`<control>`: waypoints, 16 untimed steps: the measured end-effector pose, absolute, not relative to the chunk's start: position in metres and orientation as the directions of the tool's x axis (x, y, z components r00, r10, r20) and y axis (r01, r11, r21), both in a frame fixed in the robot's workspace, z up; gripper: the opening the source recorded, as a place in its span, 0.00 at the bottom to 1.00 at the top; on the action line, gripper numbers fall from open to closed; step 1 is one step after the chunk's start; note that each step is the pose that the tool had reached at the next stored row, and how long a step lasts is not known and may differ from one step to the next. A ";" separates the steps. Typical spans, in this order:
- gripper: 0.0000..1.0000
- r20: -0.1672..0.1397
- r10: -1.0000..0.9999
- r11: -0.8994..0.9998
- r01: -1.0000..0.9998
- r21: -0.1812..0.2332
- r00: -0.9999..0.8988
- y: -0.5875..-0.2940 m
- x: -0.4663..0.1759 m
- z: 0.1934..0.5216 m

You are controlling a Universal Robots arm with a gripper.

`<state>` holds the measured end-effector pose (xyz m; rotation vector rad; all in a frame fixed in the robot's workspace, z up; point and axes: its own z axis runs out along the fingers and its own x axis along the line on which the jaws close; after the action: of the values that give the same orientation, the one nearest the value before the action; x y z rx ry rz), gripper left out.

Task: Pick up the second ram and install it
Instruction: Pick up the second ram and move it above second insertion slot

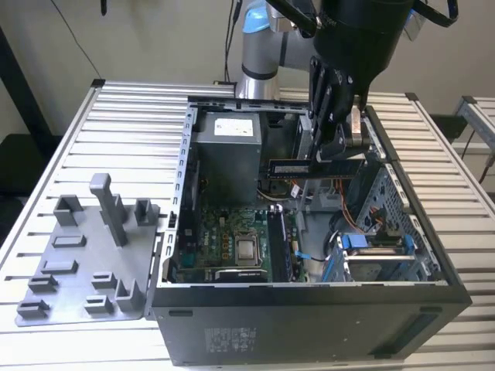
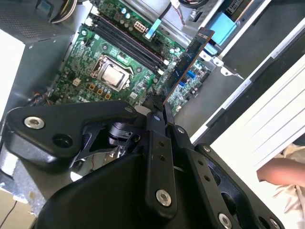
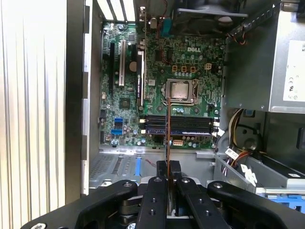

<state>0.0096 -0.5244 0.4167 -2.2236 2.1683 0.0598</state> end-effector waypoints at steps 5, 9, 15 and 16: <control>0.14 -0.052 -0.998 -0.025 -1.000 0.002 0.025 -0.521 0.009 0.417; 0.14 -0.053 -0.998 -0.025 -1.000 0.002 0.025 -0.517 0.009 0.417; 0.14 -0.054 -0.998 -0.025 -1.000 0.002 0.025 -0.511 0.009 0.417; 0.14 -0.055 -0.998 -0.025 -1.000 0.002 0.025 -0.510 0.009 0.417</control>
<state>0.0095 -0.5101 0.4167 -2.2222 2.1672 0.0624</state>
